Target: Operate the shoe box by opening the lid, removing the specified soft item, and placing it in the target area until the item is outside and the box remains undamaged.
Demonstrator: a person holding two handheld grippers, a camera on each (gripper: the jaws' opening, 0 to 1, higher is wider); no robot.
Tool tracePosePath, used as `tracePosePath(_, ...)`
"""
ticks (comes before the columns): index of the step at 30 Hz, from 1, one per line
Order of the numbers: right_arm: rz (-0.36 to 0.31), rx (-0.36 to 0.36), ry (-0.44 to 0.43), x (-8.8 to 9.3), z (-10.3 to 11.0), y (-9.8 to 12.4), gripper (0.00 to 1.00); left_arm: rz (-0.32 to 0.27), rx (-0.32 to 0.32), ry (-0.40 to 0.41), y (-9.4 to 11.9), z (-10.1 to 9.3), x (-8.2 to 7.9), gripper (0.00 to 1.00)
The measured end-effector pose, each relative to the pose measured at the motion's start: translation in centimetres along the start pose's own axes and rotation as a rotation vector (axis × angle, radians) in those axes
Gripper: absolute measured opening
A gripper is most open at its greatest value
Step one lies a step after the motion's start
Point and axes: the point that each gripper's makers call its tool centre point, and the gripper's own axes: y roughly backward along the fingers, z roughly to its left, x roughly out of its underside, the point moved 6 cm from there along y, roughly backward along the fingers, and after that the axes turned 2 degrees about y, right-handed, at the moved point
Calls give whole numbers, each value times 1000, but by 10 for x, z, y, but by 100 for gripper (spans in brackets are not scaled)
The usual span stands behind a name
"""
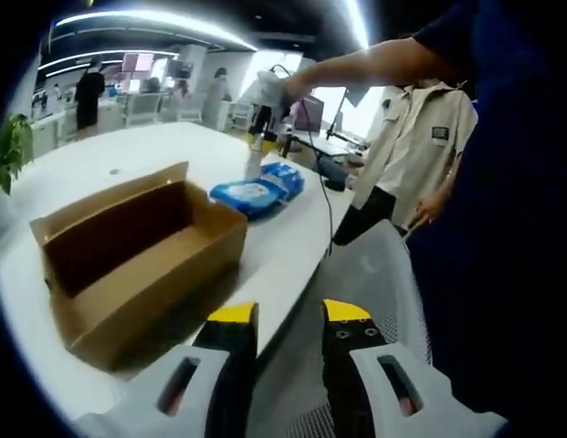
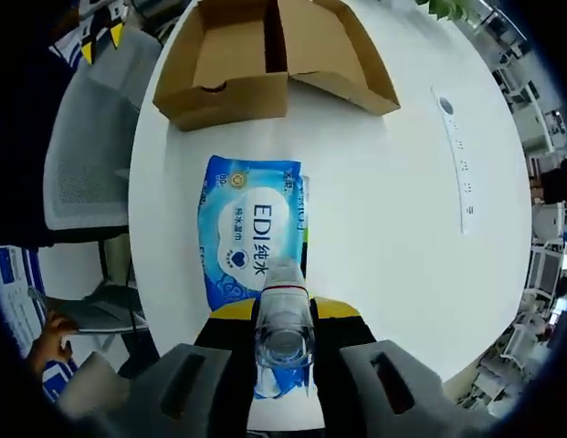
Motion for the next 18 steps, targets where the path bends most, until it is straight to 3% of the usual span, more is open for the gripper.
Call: tracePosePath(18, 13, 25, 19, 2, -25, -9, 19, 14, -8, 23, -4, 1, 1, 24)
